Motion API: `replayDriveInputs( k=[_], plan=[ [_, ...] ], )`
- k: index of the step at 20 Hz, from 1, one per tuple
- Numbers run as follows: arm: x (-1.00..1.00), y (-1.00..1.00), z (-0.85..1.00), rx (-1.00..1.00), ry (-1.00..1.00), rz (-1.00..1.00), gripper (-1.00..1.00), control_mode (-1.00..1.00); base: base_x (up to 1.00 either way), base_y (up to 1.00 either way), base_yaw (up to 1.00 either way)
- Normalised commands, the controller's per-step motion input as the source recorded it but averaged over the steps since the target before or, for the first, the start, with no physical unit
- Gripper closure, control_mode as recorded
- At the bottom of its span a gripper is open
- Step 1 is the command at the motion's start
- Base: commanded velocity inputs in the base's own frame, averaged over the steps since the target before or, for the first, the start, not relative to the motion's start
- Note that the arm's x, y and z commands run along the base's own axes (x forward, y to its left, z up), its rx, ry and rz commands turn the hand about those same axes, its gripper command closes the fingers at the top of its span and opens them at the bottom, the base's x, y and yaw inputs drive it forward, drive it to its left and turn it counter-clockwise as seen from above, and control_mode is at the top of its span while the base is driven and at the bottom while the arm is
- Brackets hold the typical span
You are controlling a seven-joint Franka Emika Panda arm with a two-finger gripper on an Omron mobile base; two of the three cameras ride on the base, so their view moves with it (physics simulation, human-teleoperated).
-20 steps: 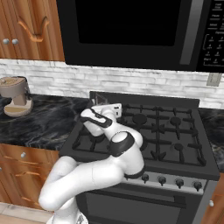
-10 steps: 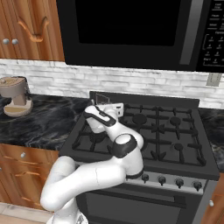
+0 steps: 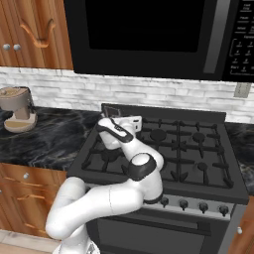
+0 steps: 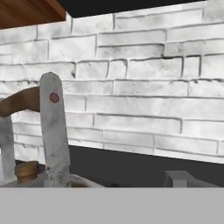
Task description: Pick the kettle from the cabinet and place it on a stove burner. Then pick the pot from the counter and place it on another stove burner. Finally, turn both burners on.
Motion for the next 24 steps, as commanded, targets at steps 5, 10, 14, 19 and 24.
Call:
replayDriveInputs(
  k=[5,10,14,19,24],
  plan=[
    [0.0,0.0,0.02,0.0,0.01,0.0,-1.0,-1.0,0.0,0.0,0.0],
    [-0.03,-0.04,0.0,0.0,0.0,0.0,-1.0,-1.0,0.0,0.0,0.0],
    [-0.33,-0.21,0.03,0.0,0.0,0.0,-1.0,-1.0,0.0,0.0,0.0],
    [-0.36,-0.21,0.24,0.0,0.0,0.0,-1.0,-1.0,0.0,0.0,0.0],
    [-0.34,-0.03,0.5,-0.11,0.04,0.0,-1.0,-1.0,0.0,0.0,0.0]
  ],
)
